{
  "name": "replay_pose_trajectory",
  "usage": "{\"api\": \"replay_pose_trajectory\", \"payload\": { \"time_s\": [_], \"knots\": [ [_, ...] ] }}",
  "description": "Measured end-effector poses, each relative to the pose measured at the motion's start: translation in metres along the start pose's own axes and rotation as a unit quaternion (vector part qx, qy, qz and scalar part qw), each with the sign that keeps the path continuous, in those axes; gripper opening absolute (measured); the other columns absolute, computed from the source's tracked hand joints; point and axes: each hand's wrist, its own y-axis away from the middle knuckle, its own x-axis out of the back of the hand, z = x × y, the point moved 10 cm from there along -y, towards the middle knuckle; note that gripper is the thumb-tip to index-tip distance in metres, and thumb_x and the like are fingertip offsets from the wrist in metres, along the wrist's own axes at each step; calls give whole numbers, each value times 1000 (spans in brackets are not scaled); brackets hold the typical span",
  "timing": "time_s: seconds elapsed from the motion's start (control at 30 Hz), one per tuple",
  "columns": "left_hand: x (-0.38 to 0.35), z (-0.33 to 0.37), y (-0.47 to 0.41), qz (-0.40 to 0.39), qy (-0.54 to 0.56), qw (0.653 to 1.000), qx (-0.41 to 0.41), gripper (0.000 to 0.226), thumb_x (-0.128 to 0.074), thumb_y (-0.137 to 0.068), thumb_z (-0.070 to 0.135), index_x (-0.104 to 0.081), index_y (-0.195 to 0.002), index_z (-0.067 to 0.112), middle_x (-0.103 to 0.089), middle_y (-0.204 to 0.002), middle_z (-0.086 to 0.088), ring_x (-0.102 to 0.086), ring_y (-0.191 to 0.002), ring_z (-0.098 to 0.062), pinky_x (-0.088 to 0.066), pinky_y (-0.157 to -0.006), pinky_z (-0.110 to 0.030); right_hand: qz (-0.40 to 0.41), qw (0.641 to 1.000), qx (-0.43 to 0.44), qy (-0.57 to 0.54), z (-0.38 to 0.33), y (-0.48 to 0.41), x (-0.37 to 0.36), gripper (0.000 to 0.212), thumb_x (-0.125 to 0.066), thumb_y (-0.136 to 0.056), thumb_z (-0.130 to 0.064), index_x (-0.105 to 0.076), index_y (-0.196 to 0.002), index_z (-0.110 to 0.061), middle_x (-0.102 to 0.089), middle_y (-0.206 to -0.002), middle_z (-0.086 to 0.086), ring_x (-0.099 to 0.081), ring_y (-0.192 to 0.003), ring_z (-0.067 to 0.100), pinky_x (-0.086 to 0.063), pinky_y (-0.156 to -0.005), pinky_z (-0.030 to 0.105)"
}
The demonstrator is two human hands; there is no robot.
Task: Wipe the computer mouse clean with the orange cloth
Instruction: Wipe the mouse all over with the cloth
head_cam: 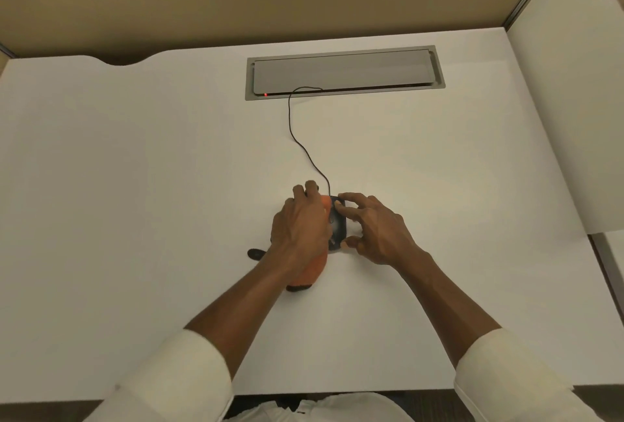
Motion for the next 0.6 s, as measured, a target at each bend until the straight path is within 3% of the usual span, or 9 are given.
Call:
{"api": "replay_pose_trajectory", "payload": {
  "time_s": [0.23,0.4,0.47,0.6],
  "knots": [
    [2,-3,-22,30,14,999,-22,50,-63,-97,33,-41,-138,14,-58,-125,-12,-64,-103,-32,-43,-71,-36,7,1000,0,-6,1,0,0,78,-83,-84,-39,-48,-154,-35,-37,-163,-17,-50,-131,21,-53,-79,37],
    [-8,-6,19,41,43,998,6,78,-77,-87,29,-27,-145,16,-52,-129,-11,-62,-104,-30,-56,-72,-39,12,1000,6,-18,4,1,-1,78,-81,-84,-41,-48,-154,-35,-36,-163,-18,-50,-129,19,-56,-79,39],
    [-9,-3,38,57,72,996,16,76,-74,-89,26,-24,-147,18,-50,-130,-10,-61,-104,-29,-58,-72,-41,11,1000,7,-21,5,1,-2,79,-81,-84,-42,-47,-154,-36,-36,-163,-20,-50,-128,16,-58,-80,41],
    [-14,2,64,68,132,988,34,69,-64,-99,26,-23,-154,17,-45,-139,-8,-58,-115,-25,-59,-84,-39,16,999,16,-43,7,1,-1,80,-83,-82,-46,-49,-153,-35,-40,-161,-19,-56,-122,13,-60,-80,41]
  ]
}}
